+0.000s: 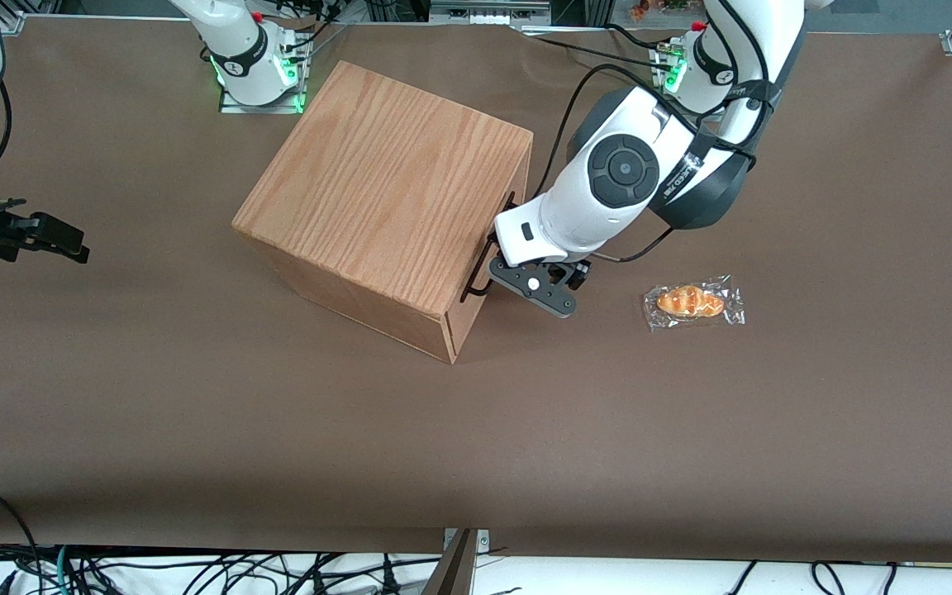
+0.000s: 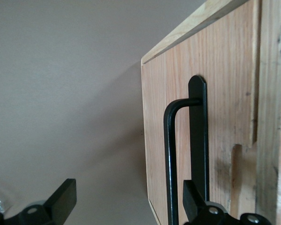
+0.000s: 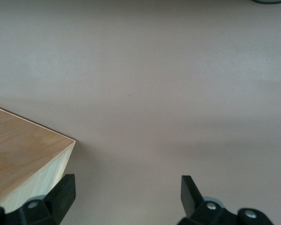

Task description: Open top drawer with left arm

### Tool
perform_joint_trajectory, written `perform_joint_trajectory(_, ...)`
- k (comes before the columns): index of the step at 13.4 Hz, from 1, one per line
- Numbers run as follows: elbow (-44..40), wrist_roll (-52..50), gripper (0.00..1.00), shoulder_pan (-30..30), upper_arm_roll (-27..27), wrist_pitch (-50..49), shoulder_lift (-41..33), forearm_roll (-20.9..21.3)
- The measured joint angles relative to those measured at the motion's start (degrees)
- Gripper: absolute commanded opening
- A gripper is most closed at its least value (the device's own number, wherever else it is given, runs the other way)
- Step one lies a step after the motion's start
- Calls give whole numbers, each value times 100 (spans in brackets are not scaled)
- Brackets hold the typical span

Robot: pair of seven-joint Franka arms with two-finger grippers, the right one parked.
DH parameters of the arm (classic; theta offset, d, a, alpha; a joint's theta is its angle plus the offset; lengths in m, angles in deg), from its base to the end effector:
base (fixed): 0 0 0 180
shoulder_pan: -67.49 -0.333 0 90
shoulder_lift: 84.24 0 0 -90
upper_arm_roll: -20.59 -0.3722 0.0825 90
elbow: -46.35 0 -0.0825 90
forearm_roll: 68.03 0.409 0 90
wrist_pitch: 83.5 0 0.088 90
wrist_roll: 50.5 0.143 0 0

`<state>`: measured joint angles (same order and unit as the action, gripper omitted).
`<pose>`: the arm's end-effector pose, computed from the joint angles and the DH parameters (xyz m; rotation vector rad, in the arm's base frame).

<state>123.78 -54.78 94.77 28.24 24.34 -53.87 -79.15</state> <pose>0.6247 -0.4372 0.4291 2.8247 -0.6573 -0.1166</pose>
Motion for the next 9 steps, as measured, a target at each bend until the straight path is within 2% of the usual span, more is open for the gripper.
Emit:
perform_joint_trajectory(2, 0, 147, 100, -3, -7, 1, 30, -161)
perform_joint_trajectory(9, 0, 516, 100, 6, -7, 1, 170, -254)
